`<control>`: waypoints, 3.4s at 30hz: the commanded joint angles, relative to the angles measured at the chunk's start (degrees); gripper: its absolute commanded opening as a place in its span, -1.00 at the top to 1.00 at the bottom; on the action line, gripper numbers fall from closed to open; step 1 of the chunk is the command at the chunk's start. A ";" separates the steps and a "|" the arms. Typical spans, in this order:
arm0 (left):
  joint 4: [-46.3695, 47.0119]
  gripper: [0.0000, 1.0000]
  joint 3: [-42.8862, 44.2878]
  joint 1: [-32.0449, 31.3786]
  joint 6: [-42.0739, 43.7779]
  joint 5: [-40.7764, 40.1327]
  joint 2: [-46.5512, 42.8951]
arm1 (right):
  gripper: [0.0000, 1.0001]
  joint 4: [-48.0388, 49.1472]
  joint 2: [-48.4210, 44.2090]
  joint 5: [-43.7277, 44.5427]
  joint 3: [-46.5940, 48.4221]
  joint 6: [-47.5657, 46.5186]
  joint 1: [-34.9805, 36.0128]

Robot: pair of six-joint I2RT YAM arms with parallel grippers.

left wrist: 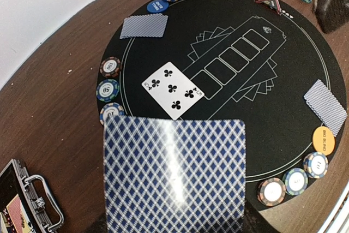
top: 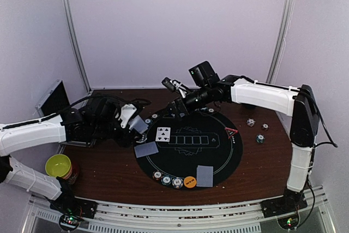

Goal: Distribute texas hold em gaming equipment
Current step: Pick up the poker card from the face-down deck piles.

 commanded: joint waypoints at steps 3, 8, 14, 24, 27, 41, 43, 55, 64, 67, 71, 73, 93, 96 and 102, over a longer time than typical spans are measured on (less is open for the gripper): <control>4.98 -0.16 -0.95 0.38 1.82 3.59 -2.91 | -0.85 7.77 2.24 -7.20 0.46 5.63 1.74; 5.58 -0.16 -1.05 0.29 2.69 6.44 -2.85 | -0.83 8.43 4.31 -8.73 1.61 7.39 3.05; 5.66 -0.16 -0.94 0.05 3.61 9.01 -2.12 | -0.78 10.60 6.76 -10.35 2.62 10.82 3.67; 5.39 -0.16 -0.80 -1.08 4.47 10.20 -0.44 | -0.74 13.30 10.51 -13.94 4.52 15.01 4.23; 5.22 -0.17 -0.82 -1.12 4.56 10.23 -0.12 | -0.70 13.14 11.34 -13.70 5.01 15.25 4.43; 4.43 -0.17 -0.41 -1.74 4.85 10.17 1.30 | -0.44 9.82 16.29 -13.38 8.55 14.99 5.52; 4.46 -0.17 -0.56 -1.73 4.92 10.13 1.13 | -0.35 8.51 16.46 -12.47 8.87 14.23 5.43; 4.41 -0.17 -0.67 -1.82 5.10 9.66 0.80 | -0.07 5.64 13.50 -8.53 8.01 11.48 2.83; 4.32 -0.18 -0.68 -1.87 5.09 9.24 0.96 | 0.27 3.22 11.83 -9.99 7.81 9.64 2.63; 4.33 -0.18 -0.67 -1.90 5.09 8.99 0.89 | 0.45 3.06 10.31 -11.64 6.81 9.20 2.29; 4.34 -0.18 -0.69 -1.85 5.07 8.93 0.87 | 0.67 3.07 8.19 -14.16 5.44 9.23 1.92; 4.38 -0.18 -0.67 -1.91 5.09 8.84 0.80 | 0.80 3.23 7.41 -16.08 5.05 9.51 1.72; 4.22 -0.18 -0.68 -1.93 4.99 7.79 0.66 | 1.00 1.01 2.23 -15.59 4.43 7.90 -5.05; 4.17 -0.18 -0.70 -1.90 4.91 7.53 0.65 | 1.00 -0.41 0.77 -13.51 4.63 6.00 -6.78; 4.04 -0.18 -0.60 -1.89 4.49 6.77 0.30 | 1.00 -10.84 -0.52 7.61 8.92 -6.08 -7.95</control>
